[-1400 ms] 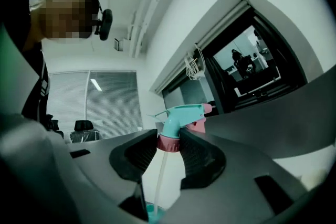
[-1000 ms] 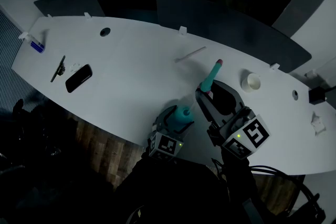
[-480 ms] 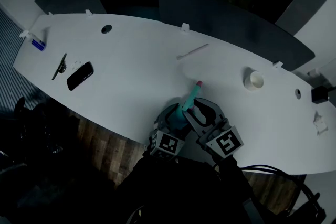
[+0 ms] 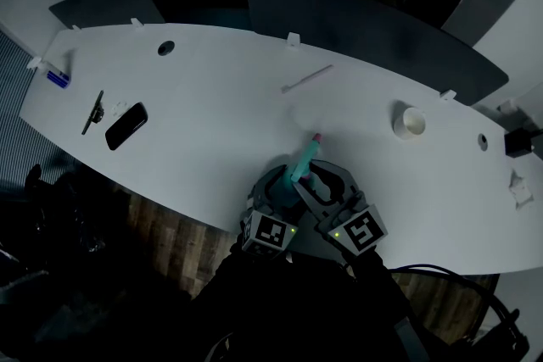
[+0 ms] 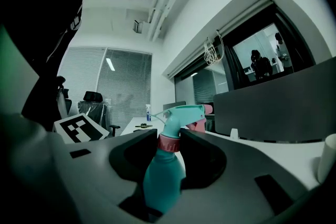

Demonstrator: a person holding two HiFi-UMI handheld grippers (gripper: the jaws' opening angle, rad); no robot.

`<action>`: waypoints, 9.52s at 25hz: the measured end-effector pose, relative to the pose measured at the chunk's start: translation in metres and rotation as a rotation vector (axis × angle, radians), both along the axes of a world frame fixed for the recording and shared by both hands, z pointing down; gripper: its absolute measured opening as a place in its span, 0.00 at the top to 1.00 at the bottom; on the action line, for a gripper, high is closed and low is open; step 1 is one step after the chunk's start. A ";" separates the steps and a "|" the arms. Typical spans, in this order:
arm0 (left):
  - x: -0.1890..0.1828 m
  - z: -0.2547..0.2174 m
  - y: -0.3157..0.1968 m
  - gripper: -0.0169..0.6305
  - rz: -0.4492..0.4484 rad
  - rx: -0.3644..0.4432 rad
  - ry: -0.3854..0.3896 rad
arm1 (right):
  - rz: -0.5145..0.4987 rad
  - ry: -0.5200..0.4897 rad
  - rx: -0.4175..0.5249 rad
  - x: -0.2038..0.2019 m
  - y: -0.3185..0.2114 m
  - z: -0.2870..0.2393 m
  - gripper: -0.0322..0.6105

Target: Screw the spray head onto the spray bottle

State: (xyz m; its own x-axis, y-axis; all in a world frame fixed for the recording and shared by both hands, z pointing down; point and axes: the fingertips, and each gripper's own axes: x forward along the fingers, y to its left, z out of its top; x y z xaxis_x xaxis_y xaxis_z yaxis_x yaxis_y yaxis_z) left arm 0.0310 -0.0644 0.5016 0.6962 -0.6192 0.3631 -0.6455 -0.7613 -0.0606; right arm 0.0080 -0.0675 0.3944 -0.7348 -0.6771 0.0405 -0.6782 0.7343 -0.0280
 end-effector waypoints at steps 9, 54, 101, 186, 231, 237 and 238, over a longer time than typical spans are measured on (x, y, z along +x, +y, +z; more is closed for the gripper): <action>-0.001 0.000 0.000 0.41 -0.002 0.005 0.002 | 0.025 0.037 0.062 -0.002 0.002 -0.002 0.74; -0.002 0.001 0.003 0.41 0.004 -0.008 0.001 | 0.077 0.052 -0.007 0.000 0.012 -0.003 0.75; 0.004 0.001 0.000 0.41 -0.001 -0.030 0.014 | 0.237 0.126 -0.143 0.005 -0.001 -0.013 0.81; 0.000 0.002 0.001 0.41 0.038 -0.043 0.017 | 0.080 0.260 -0.162 -0.008 -0.003 0.007 0.73; 0.019 -0.028 -0.002 0.41 0.105 -0.066 0.268 | 0.133 0.135 -0.110 0.011 0.003 0.005 0.72; 0.014 -0.028 -0.003 0.40 -0.148 -0.048 0.323 | 0.198 0.152 -0.101 0.010 0.006 0.007 0.73; 0.014 -0.029 -0.002 0.39 -0.104 -0.059 0.329 | 0.167 0.151 -0.108 0.009 0.007 0.008 0.73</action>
